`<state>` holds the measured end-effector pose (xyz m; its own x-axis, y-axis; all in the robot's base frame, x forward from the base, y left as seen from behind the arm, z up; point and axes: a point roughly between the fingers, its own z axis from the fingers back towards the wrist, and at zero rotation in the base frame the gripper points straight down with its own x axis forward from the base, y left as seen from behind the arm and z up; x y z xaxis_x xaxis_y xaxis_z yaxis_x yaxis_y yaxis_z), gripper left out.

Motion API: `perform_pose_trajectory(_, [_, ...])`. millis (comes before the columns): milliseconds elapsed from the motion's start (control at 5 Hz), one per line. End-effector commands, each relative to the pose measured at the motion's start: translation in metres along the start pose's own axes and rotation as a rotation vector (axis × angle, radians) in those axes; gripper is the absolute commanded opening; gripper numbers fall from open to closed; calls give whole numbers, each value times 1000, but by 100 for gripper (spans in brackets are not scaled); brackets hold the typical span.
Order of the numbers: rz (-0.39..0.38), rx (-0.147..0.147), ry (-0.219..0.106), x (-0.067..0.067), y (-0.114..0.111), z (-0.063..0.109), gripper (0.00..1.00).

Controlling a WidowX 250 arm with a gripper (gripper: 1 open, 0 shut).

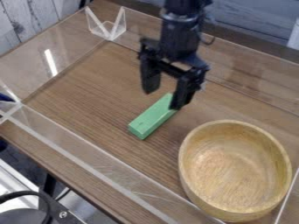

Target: Put the green block in the brown bowl

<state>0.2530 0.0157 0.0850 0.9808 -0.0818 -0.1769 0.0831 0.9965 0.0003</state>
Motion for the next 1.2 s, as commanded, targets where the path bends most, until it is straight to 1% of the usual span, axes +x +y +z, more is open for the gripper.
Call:
perform_pose_trajectory(0, [-18, 21, -69, -4, 13, 2, 100])
perform_pose_trajectory(200, [-32, 29, -65, -9, 22, -13, 100])
perform_pose_trajectory(400, [-42, 28, -45, -6, 25, -25, 100])
perform_pose_trajectory(800, [-55, 17, -18, -1, 24, -44, 100])
perform_pose_trajectory(1000, [-55, 8, -22, 1, 24, -49, 0])
